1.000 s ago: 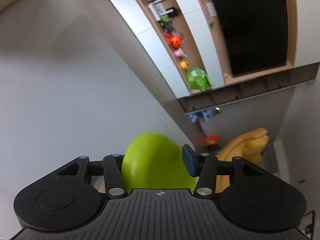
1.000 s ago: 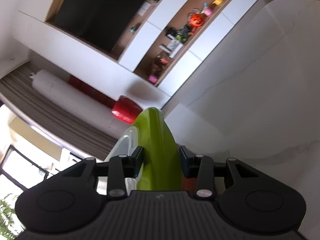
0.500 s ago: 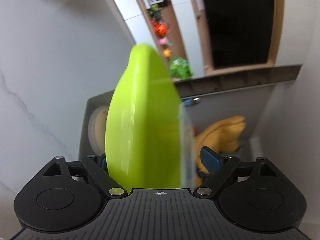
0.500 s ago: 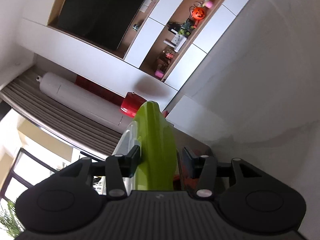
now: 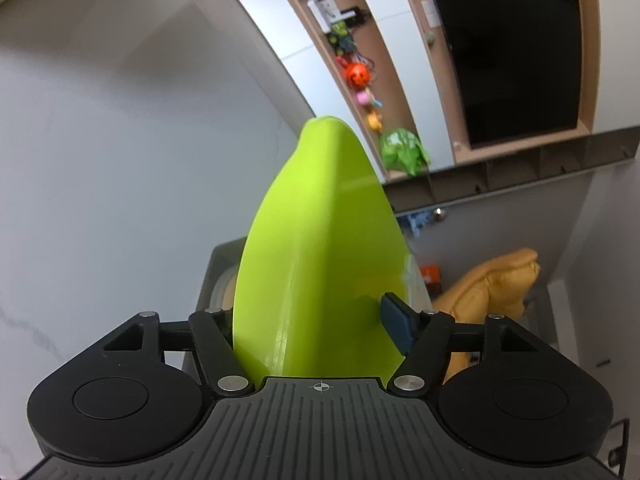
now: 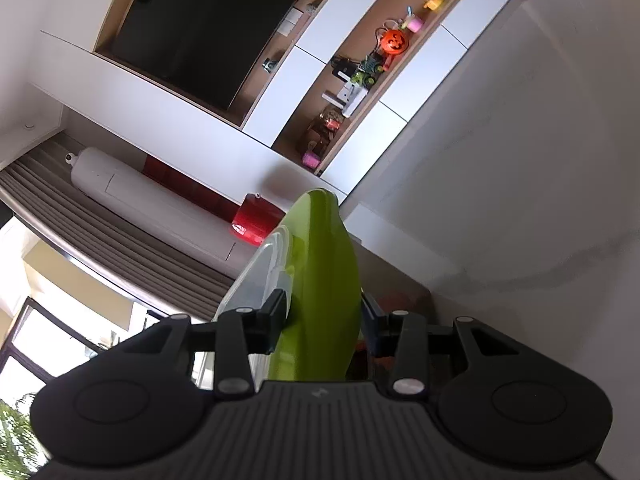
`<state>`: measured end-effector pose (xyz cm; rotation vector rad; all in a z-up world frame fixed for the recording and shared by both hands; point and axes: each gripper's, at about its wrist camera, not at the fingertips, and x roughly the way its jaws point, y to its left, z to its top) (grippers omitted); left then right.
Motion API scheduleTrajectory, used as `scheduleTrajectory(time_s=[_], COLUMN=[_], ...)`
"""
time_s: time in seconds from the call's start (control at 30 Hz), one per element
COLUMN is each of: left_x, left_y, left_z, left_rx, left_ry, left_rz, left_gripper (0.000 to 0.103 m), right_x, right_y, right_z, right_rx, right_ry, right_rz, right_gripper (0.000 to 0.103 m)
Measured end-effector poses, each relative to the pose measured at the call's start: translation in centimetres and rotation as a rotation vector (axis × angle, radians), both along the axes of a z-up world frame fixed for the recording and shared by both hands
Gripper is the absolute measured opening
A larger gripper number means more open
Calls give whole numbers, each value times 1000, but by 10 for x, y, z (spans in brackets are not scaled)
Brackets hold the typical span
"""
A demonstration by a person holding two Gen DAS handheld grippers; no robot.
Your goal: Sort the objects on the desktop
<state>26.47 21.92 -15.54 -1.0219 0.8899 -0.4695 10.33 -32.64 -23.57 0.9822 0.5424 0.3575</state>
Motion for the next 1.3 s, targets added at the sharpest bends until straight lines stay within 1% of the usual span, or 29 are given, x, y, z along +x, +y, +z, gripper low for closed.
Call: scheduleTrajectory(time_s=[0.17, 0.2, 0.27, 0.3, 0.37, 0.43, 0.53, 0.57, 0.6, 0.63, 0.67, 0.7, 0.73, 0.87, 0.93, 1.07, 1.3], left_x=[6, 5, 0, -2, -7, -14, -22, -23, -23, -23, -23, -23, -23, -16, -12, -4, -6], left_y=[4, 3, 3, 5, 7, 12, 14, 12, 7, 1, -5, -8, -10, -15, -17, -19, -14], left_z=[-2, -3, -4, -4, 0, 7, 13, 13, 12, 12, 11, 12, 13, 18, 16, 12, 10], left_rx=[10, 7, -12, -28, -35, -22, 3, 22, 45, 67, 81, 87, 90, 93, 87, 67, 74], left_ry=[-43, -52, -60, -67, -90, -112, -123, -112, -100, -89, -85, -87, -90, -98, -95, -89, -85], left_rz=[0, -6, -18, -22, -17, 0, 21, 21, 20, 15, 8, 6, 6, 2, 1, -10, -1], left_gripper=[68, 69, 75, 81, 87, 88, 89, 88, 83, 67, 68, 68, 66, 65, 68, 69, 71], right_x=[19, 21, 17, 14, 10, 4, -13, -19, -25, -29, -31, -34, -35, -19, -9, 7, -2], right_y=[2, 2, 0, -2, -6, -9, -4, -1, 2, 7, 11, 17, 19, 14, 13, 13, 18], right_z=[0, 0, -8, -13, -22, -23, -13, -12, -12, -11, -11, -9, -5, -1, -1, 1, -4], right_rx=[2, 5, 31, 53, 106, 123, 65, 67, 72, 57, 38, -2, -23, 2, 13, 14, 17], right_ry=[-3, -7, -35, -38, -1, 1, -48, -60, -72, -70, -65, -84, -107, -80, -69, -60, -74], right_rz=[1, 1, 10, 14, -8, -19, -21, -11, 1, 10, 17, 15, 11, 2, -1, -12, -15], right_gripper=[43, 43, 43, 50, 62, 62, 62, 62, 62, 62, 54, 45, 41, 40, 40, 40, 40])
